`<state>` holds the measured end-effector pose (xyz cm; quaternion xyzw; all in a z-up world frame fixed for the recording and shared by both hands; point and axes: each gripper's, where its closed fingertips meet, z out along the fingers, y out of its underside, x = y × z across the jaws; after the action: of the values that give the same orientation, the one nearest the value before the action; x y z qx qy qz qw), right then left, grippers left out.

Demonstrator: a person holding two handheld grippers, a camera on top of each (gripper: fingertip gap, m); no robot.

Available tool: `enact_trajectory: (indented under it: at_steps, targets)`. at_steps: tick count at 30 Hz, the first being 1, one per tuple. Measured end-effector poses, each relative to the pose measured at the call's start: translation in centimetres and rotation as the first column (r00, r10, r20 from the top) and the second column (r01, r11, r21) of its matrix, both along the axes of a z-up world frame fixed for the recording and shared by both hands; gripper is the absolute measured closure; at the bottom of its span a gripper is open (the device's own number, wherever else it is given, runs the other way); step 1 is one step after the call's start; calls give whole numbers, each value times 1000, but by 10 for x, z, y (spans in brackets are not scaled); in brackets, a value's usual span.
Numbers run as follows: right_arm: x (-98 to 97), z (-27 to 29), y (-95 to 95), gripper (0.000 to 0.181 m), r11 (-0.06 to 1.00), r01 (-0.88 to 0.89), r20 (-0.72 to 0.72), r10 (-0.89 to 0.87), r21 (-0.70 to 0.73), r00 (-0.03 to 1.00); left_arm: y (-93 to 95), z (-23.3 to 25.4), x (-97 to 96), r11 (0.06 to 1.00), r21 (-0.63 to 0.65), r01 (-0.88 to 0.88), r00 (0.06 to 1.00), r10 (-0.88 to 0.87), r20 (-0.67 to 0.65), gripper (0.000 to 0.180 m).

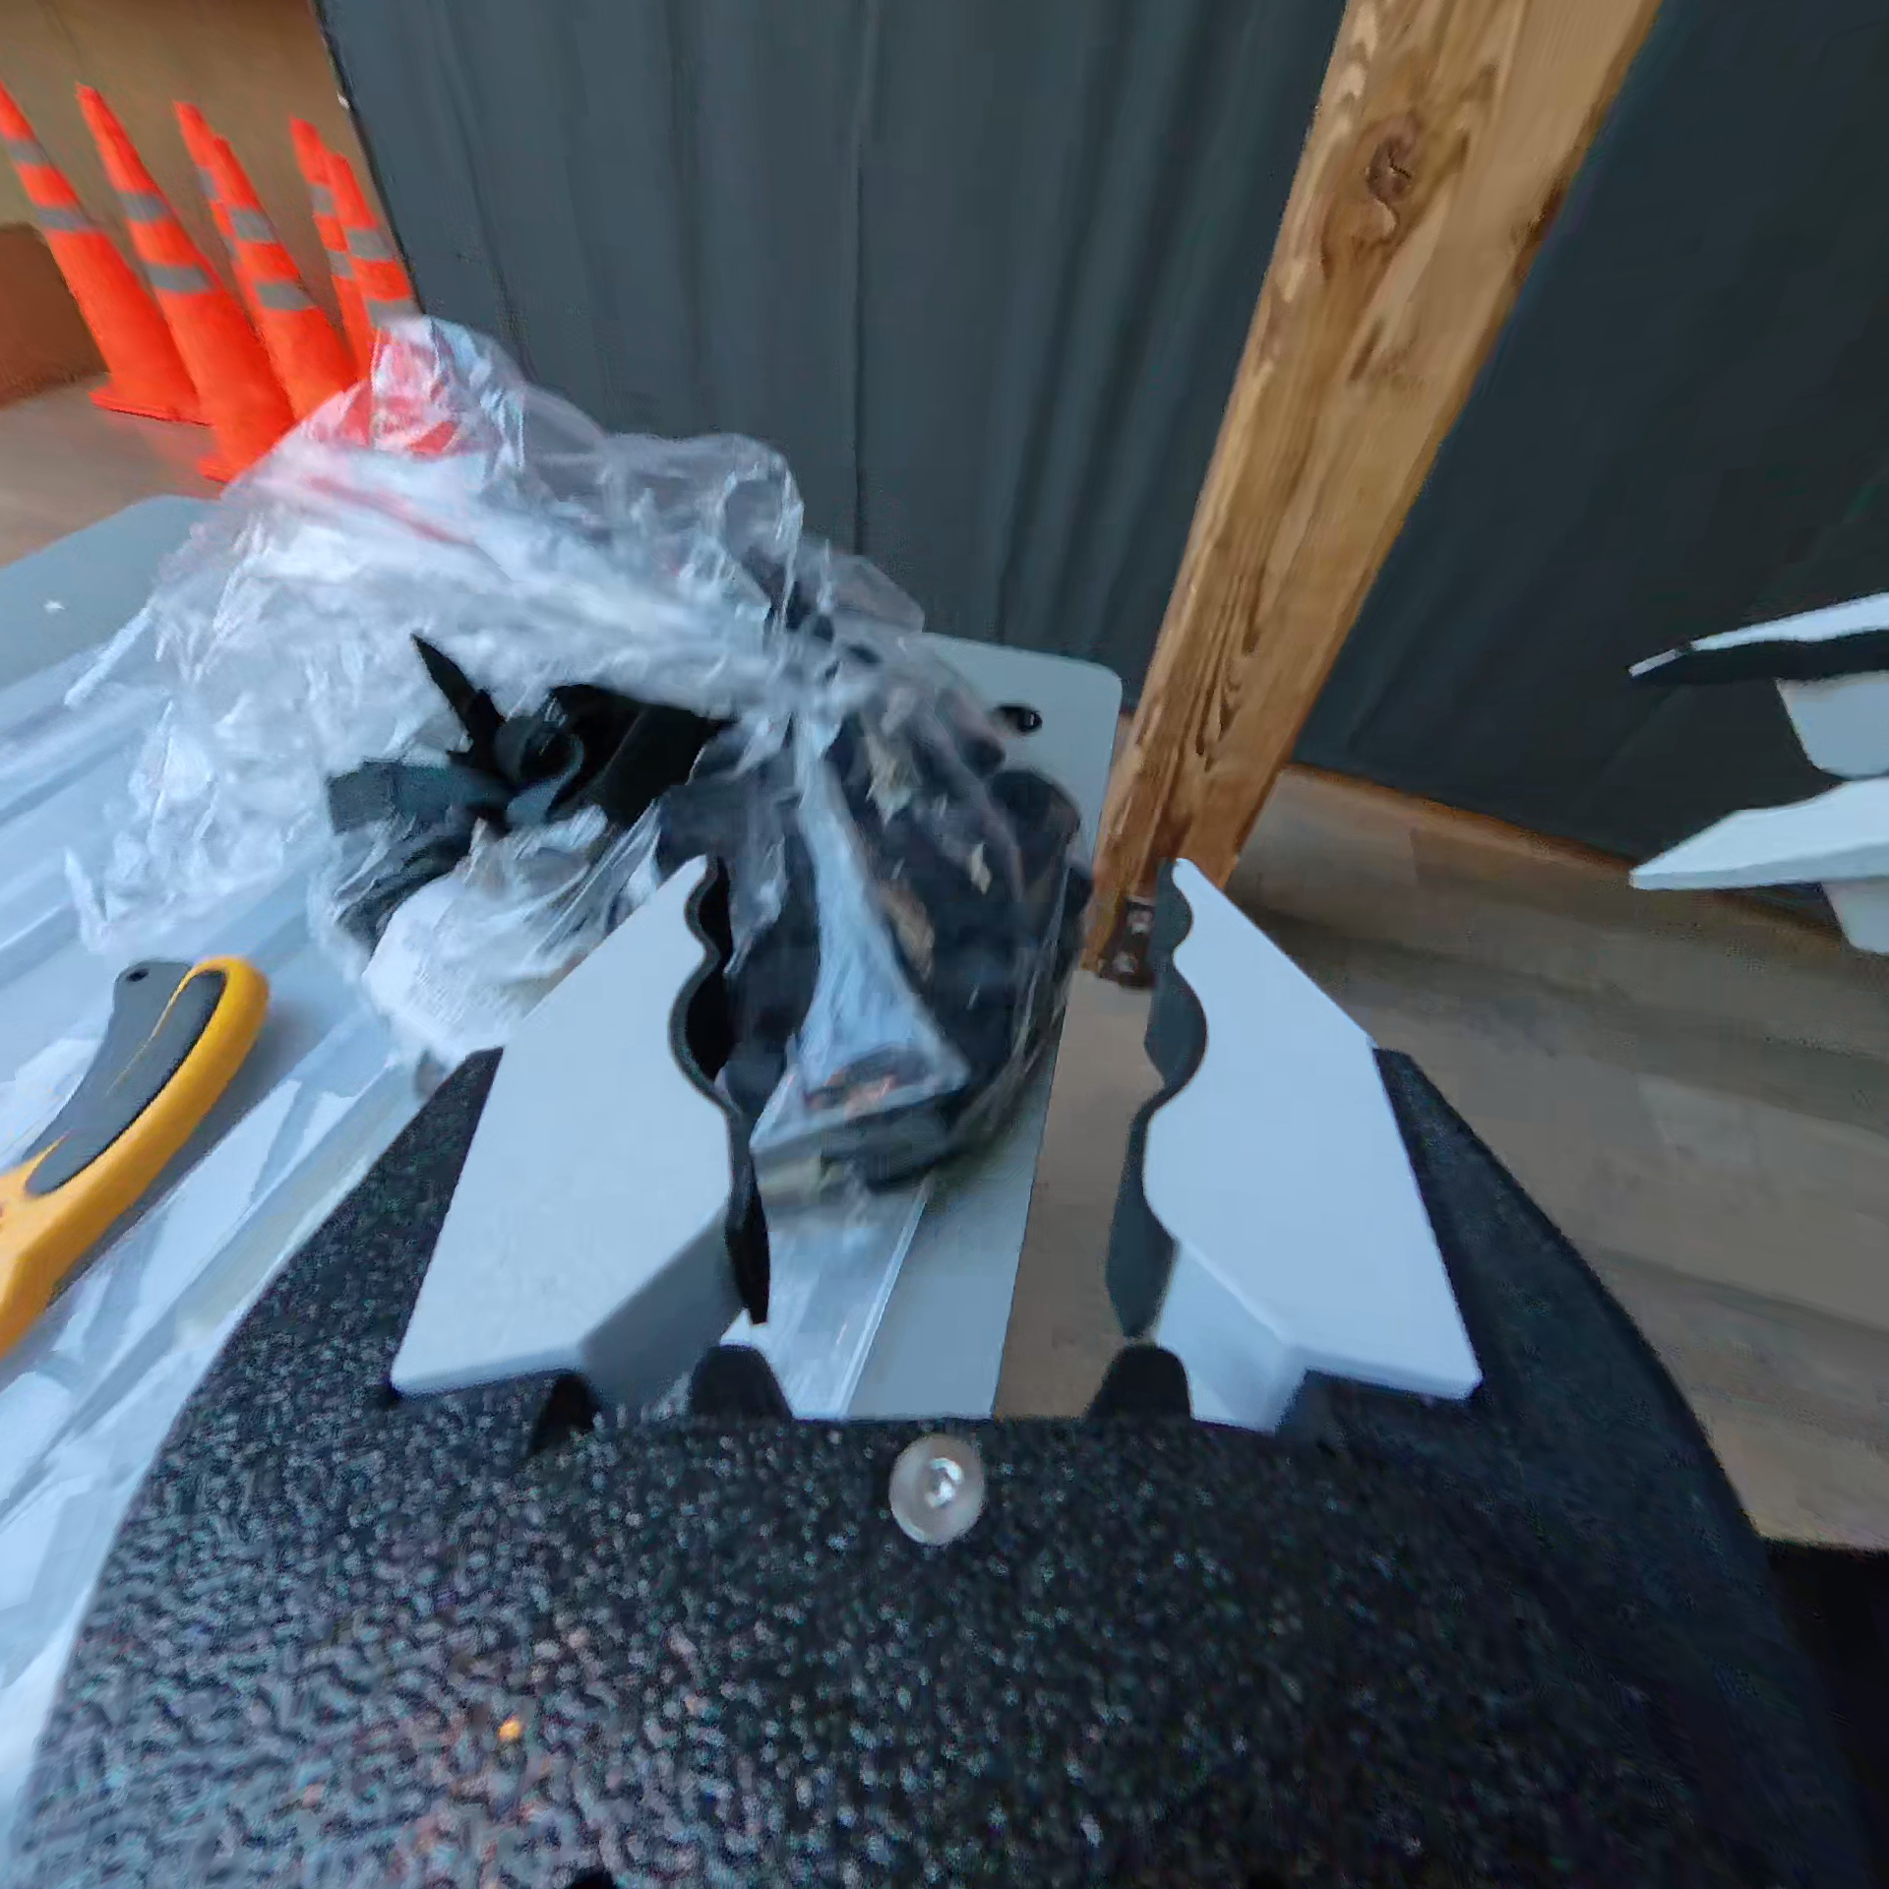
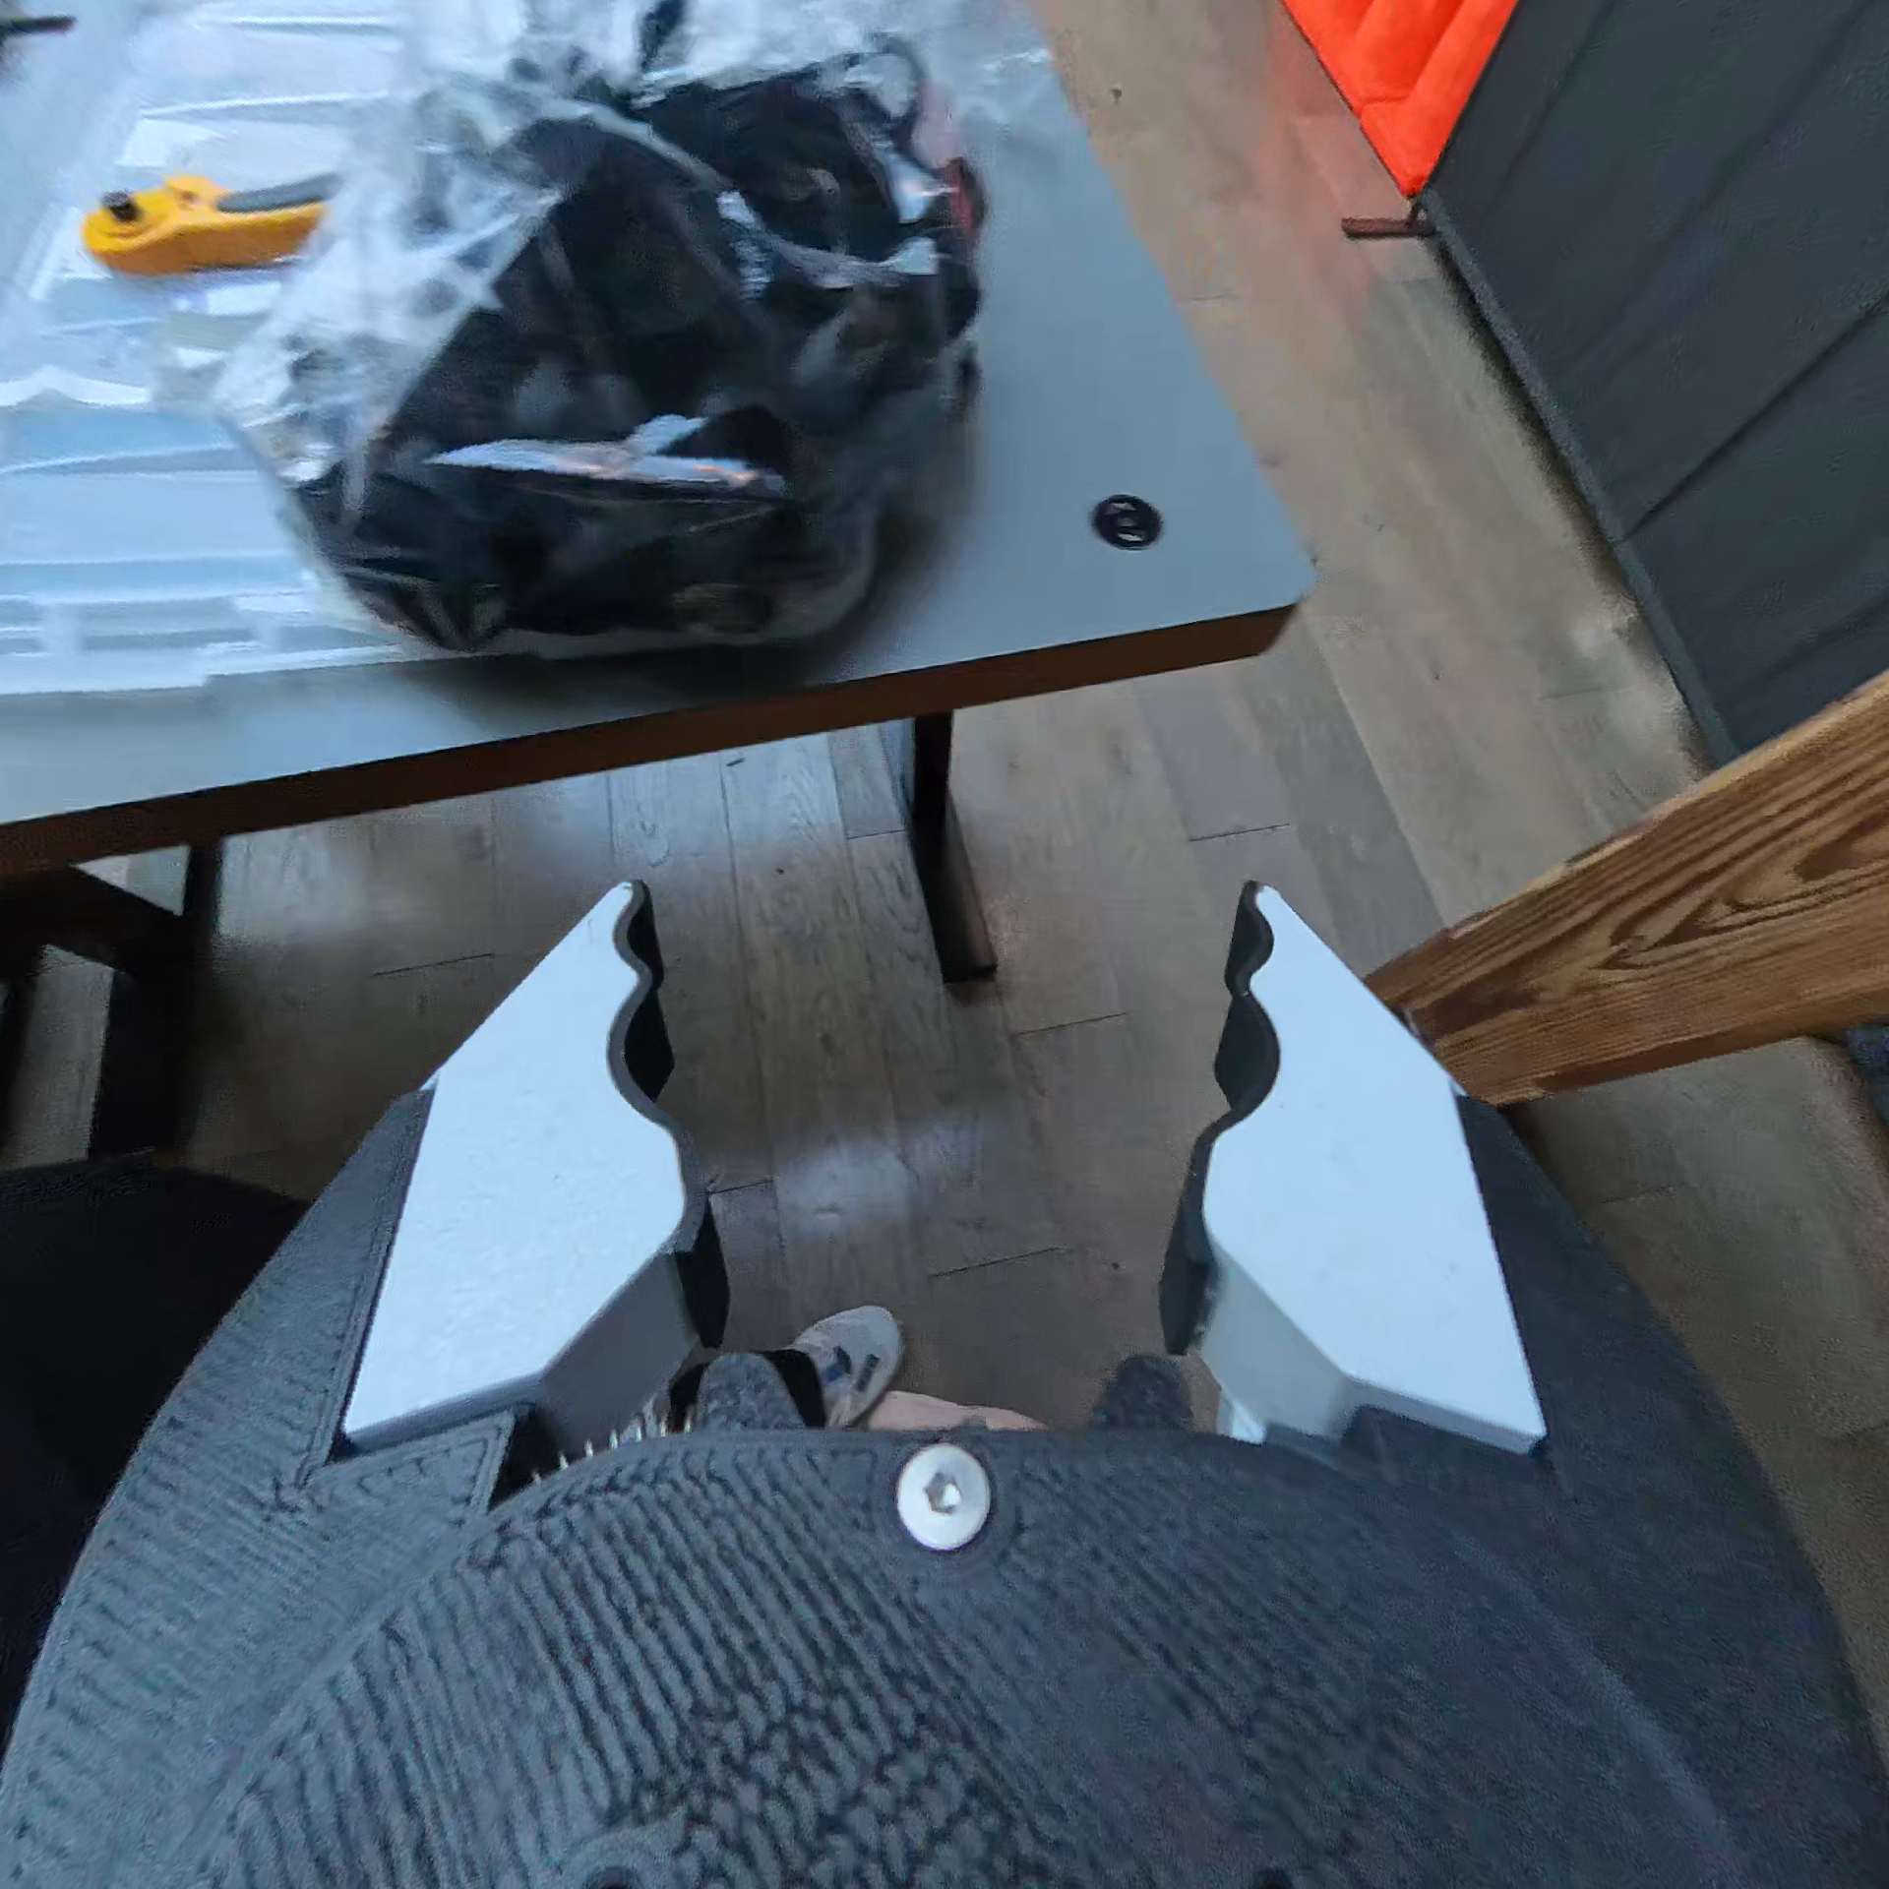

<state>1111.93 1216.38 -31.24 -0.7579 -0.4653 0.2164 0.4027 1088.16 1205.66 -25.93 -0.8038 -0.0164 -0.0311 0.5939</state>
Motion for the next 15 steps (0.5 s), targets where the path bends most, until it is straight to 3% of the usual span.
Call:
enact_trajectory:
  at_steps: [7, 15]
  targets:
    - [35, 37, 111, 96, 993, -84, -18, 85, 85, 996, 106, 33, 50, 998, 57, -24, 998, 28, -59, 107]
    - [-47, 88, 234, 102, 956, -229, -115, 252, 184, 961, 245, 44, 33, 991, 42, -125, 991, 126, -32, 100]
